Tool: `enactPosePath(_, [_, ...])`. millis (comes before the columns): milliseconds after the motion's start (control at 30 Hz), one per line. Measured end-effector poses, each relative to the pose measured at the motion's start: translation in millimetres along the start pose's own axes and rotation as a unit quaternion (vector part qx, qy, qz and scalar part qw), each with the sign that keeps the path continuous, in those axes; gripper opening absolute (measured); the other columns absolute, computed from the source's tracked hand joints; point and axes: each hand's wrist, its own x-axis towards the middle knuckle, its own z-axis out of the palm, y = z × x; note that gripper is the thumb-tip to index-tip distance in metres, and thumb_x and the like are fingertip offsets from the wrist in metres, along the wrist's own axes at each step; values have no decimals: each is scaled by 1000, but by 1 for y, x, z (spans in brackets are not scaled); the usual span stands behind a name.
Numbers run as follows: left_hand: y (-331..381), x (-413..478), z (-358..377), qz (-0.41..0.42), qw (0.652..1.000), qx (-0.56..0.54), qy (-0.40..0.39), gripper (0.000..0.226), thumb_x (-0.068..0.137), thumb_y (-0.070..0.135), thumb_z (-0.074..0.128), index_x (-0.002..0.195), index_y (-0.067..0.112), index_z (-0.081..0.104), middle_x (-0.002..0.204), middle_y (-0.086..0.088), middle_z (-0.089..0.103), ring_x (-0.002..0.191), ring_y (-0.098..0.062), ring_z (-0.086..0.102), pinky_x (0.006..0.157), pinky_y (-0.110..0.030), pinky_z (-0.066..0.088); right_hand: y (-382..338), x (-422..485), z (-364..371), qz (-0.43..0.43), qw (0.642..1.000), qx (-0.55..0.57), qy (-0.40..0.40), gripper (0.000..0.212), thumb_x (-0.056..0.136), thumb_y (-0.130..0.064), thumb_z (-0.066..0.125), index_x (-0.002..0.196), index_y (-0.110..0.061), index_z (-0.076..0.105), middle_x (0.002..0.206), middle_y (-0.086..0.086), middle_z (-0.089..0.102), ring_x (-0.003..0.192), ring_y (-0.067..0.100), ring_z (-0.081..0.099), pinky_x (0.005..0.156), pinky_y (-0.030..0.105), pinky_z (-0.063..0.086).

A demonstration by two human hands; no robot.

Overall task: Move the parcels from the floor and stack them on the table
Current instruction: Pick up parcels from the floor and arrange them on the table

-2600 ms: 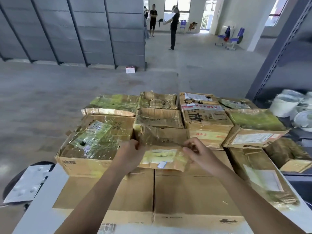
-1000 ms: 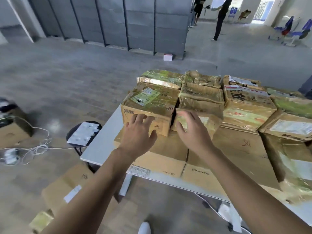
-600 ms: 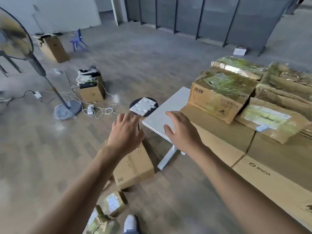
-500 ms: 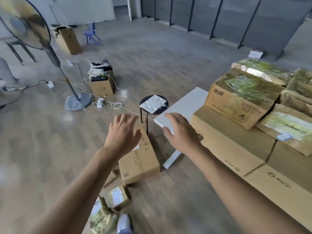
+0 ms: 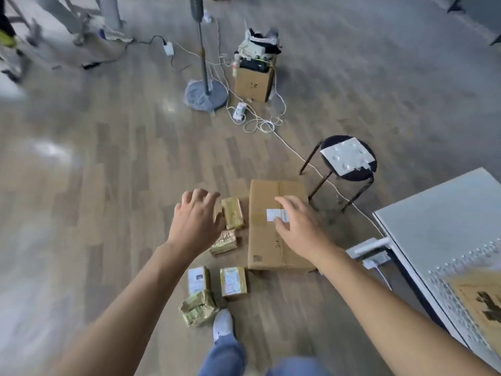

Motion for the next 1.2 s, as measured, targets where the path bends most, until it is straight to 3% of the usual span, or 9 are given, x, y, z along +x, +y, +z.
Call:
enactPosePath(267, [-85, 32, 82, -103, 992, -11, -74, 49, 90, 34, 53, 135, 18, 46, 133, -8, 48, 123, -31, 39, 94, -44, 41, 6, 101, 102, -31, 991, -27, -124, 47, 97, -33, 47, 142, -21, 41, 140, -2, 45, 125, 19, 45, 98, 35, 40])
enactPosePath(567, [-161, 43, 232, -242, 963, -28, -113, 44, 86, 25, 59, 128, 11, 54, 126, -14, 52, 117, -38, 43, 89, -48, 42, 68, 195, 284, -65, 963, -42, -258, 46, 97, -34, 44, 143, -25, 37, 143, -1, 40, 129, 22, 41, 96, 44, 45])
enactPosePath(667, [-186, 49, 294, -268, 952, -30, -144, 45, 87, 26, 57, 130, 13, 52, 128, -13, 50, 118, -36, 41, 91, -46, 40, 86, 209, 351, -83, 957, -44, -275, 48, 97, -33, 45, 144, -23, 37, 142, 1, 43, 130, 22, 41, 97, 41, 43])
enactPosePath(967, [-249, 58, 475, -297, 934, -36, -196, 44, 91, 31, 48, 133, 18, 45, 129, -6, 45, 120, -29, 38, 92, -38, 38, 133, 221, 538, -134, 939, -88, -305, 56, 94, -38, 54, 145, -25, 36, 150, 0, 33, 140, 20, 28, 109, 39, 32])
enactPosePath(1200, [-284, 92, 568, -266, 942, -41, -200, 43, 93, 32, 45, 133, 16, 42, 130, -8, 43, 122, -30, 36, 94, -40, 40, 167, 263, 661, -139, 915, -205, -317, 91, 83, -42, 70, 152, -30, 12, 158, 10, 17, 145, 30, 16, 115, 54, 22])
